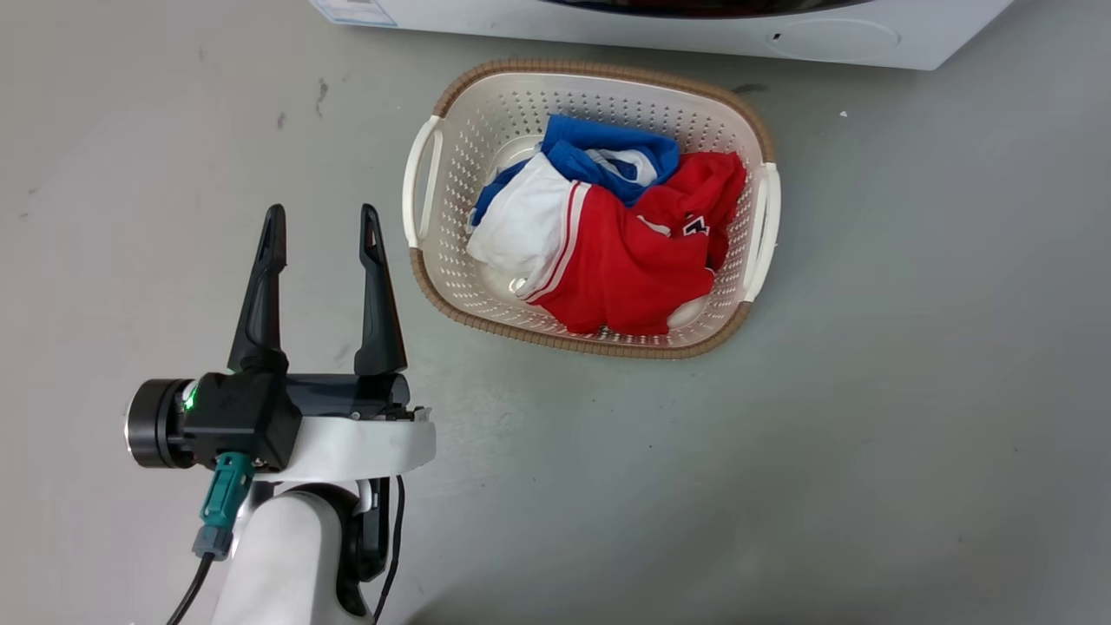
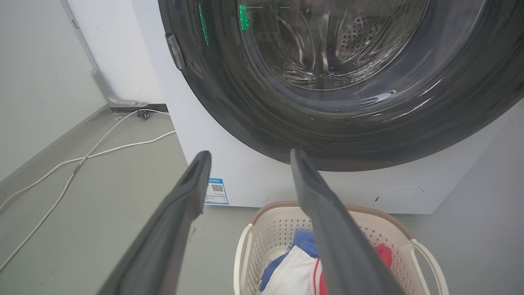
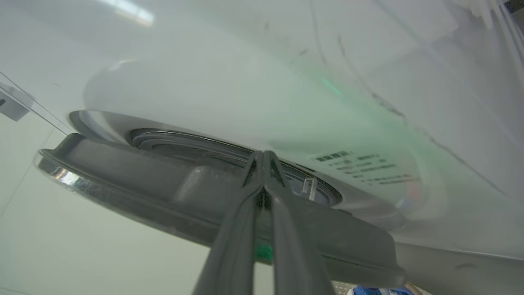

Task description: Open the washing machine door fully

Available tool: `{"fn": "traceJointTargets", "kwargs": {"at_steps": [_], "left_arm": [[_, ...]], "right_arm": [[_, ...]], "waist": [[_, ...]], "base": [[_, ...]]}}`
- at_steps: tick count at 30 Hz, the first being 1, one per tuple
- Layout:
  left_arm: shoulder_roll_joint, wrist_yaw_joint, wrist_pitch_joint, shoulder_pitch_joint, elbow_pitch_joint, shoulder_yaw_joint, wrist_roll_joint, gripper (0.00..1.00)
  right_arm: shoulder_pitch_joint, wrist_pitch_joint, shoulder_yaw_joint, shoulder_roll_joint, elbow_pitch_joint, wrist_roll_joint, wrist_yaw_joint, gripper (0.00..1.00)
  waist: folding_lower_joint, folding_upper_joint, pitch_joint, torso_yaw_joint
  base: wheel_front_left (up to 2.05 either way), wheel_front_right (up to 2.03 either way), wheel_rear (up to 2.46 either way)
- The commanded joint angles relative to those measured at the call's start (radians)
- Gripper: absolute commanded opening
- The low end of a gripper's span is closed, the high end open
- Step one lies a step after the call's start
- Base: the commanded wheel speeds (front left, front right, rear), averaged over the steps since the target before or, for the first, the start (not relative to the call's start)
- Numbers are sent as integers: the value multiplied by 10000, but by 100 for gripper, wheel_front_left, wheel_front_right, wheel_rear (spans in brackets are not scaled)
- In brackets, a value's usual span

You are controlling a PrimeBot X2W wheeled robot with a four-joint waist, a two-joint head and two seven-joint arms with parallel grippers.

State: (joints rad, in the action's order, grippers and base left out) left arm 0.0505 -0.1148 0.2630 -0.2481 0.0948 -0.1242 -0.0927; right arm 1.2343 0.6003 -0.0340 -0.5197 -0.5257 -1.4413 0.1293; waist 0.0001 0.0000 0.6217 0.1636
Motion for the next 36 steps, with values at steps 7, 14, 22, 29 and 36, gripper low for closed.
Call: {"fn": "traceJointTargets", "kwargs": {"at_steps": [7, 14, 22, 29, 36], "left_arm": [[-2, -137, 28, -181, 50, -124, -138, 100], [-1, -215, 28, -212, 10, -197, -221, 100], [-1, -215, 28, -162, -32, -90, -184, 100], [1, -126, 28, -89, -62, -3, -74, 100], [-2, -81, 28, 131, -113, 133, 6, 100]], "right_arm": [[813, 416, -419, 223, -448, 521, 15, 0], [939, 861, -663, 485, -617, 721, 16, 0], [1, 1416, -802, 638, 115, 493, 27, 0], [-1168, 1752, -817, 704, 1213, 144, 25, 0], [-2462, 1919, -778, 744, 2439, -170, 25, 0]], "waist": [[-1, 0, 213, 303], [-1, 0, 287, 399], [-1, 0, 136, 264], [-1, 0, -125, 97], [-1, 0, -453, -68]], "base": [[0, 0, 0], [0, 0, 0], [0, 0, 0], [0, 0, 0], [0, 0, 0]]}}
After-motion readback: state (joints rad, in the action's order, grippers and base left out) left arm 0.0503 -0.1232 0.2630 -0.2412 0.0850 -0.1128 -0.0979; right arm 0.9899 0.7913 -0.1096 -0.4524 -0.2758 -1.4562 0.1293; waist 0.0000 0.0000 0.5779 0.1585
